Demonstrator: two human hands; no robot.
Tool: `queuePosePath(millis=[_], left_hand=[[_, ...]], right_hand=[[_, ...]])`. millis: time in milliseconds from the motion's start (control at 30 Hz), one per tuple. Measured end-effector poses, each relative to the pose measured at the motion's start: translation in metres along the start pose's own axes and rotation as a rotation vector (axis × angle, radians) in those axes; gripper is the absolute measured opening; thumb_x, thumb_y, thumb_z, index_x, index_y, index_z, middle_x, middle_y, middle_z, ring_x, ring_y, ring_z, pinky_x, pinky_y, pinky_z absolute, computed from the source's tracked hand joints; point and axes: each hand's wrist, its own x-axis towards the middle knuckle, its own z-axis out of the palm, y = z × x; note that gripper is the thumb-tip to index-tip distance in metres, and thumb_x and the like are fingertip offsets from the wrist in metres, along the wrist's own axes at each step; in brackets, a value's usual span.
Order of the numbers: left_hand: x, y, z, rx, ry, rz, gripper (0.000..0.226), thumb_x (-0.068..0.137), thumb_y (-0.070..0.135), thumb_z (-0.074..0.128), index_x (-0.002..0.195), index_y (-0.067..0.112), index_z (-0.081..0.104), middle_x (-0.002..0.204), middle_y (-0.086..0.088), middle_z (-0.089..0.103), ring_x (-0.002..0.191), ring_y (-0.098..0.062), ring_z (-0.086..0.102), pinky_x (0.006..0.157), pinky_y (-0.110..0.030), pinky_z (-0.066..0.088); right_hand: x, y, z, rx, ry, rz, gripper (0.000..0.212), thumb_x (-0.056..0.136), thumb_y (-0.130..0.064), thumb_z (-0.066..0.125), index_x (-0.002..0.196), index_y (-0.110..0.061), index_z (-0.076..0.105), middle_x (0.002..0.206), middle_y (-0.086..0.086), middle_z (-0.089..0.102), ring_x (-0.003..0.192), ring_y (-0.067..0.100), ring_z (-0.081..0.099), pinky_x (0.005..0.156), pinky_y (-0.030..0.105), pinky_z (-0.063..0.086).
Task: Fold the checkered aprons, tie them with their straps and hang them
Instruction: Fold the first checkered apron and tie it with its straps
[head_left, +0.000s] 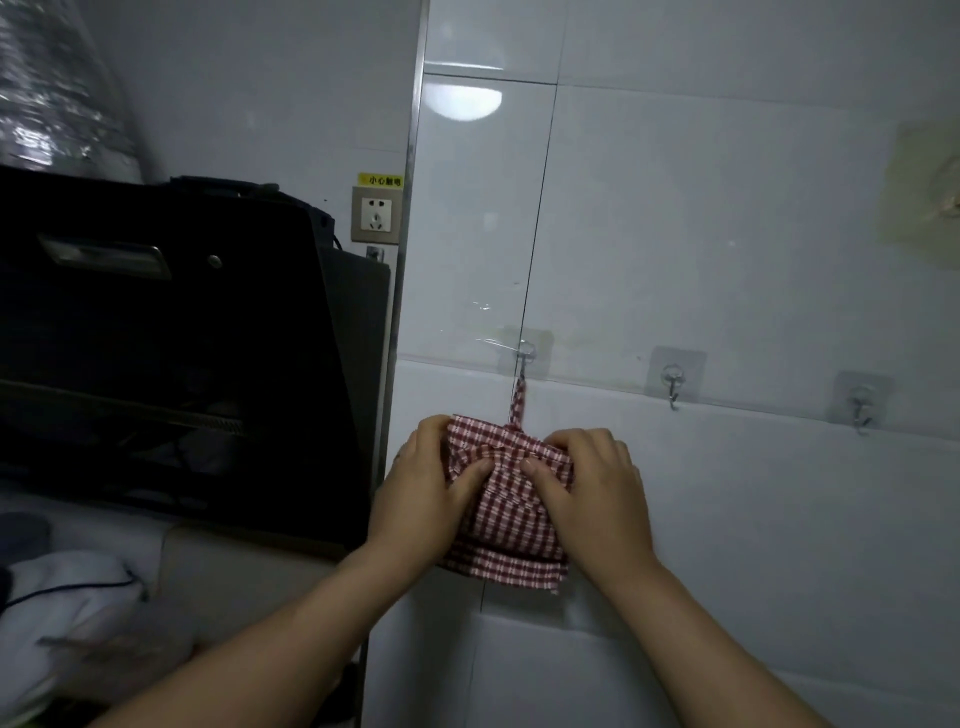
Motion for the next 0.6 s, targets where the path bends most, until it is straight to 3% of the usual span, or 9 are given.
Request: queuePosePath(millis=[100, 167, 233, 367, 500, 600], left_hand=[[0.000, 0.005, -0.003, 0.185, 0.036, 0.063, 0.067, 0.094, 0.052, 0.067, 0.151, 0.041, 0.033, 0.141, 0.008, 0.044, 0.120, -0.009, 0.051, 0.094, -0.034, 0.055], [0.002, 0.010, -0.004, 0.294, 0.002, 0.154, 0.057, 0.098, 0.047, 0.063, 0.149, 0.043, 0.039, 0.142, 0.006, 0.040, 0.122, -0.017, 0.056, 0.091, -0.038, 0.057], [0.003, 0.016, -0.008, 0.305, -0.034, 0.129, 0.051, 0.099, 0.046, 0.061, 0.146, 0.042, 0.044, 0.142, 0.004, 0.042, 0.122, -0.023, 0.058, 0.091, -0.043, 0.058], [-0.006, 0.020, -0.018, 0.324, -0.033, 0.115, 0.058, 0.098, 0.043, 0.065, 0.152, 0.036, 0.044, 0.146, -0.005, 0.044, 0.126, -0.027, 0.056, 0.100, -0.045, 0.055], [-0.021, 0.025, -0.033, 0.412, -0.065, 0.178, 0.063, 0.095, 0.034, 0.067, 0.154, 0.030, 0.046, 0.149, -0.012, 0.045, 0.129, -0.033, 0.053, 0.102, -0.046, 0.053], [-0.034, 0.026, -0.037, 0.514, -0.090, 0.196, 0.064, 0.092, 0.031, 0.059, 0.155, 0.030, 0.045, 0.154, -0.014, 0.042, 0.132, -0.035, 0.050, 0.101, -0.048, 0.053]], right_hand=[[0.001, 0.001, 0.004, -0.020, -0.017, -0.028, 0.031, 0.094, -0.057, 0.061, 0.116, -0.035, 0.063, 0.111, -0.012, 0.058, 0.104, 0.014, 0.053, 0.087, 0.037, 0.048], [0.003, 0.002, 0.005, -0.030, -0.028, -0.052, 0.029, 0.095, -0.056, 0.059, 0.117, -0.036, 0.065, 0.110, -0.010, 0.060, 0.104, 0.018, 0.055, 0.086, 0.039, 0.047], [0.003, 0.003, 0.005, -0.030, -0.015, -0.057, 0.031, 0.095, -0.055, 0.060, 0.119, -0.035, 0.065, 0.112, -0.006, 0.061, 0.106, 0.023, 0.056, 0.088, 0.042, 0.047], [-0.006, -0.007, -0.002, 0.021, 0.060, -0.098, 0.038, 0.094, -0.046, 0.063, 0.127, -0.028, 0.064, 0.123, 0.000, 0.062, 0.117, 0.028, 0.054, 0.097, 0.046, 0.040], [-0.019, -0.025, -0.009, 0.032, 0.131, -0.247, 0.031, 0.092, -0.034, 0.062, 0.121, -0.024, 0.067, 0.120, 0.002, 0.065, 0.116, 0.030, 0.054, 0.095, 0.043, 0.037], [-0.028, -0.038, -0.005, 0.015, 0.082, -0.305, 0.026, 0.094, -0.033, 0.055, 0.114, -0.027, 0.070, 0.118, -0.001, 0.067, 0.115, 0.029, 0.055, 0.090, 0.040, 0.032]])
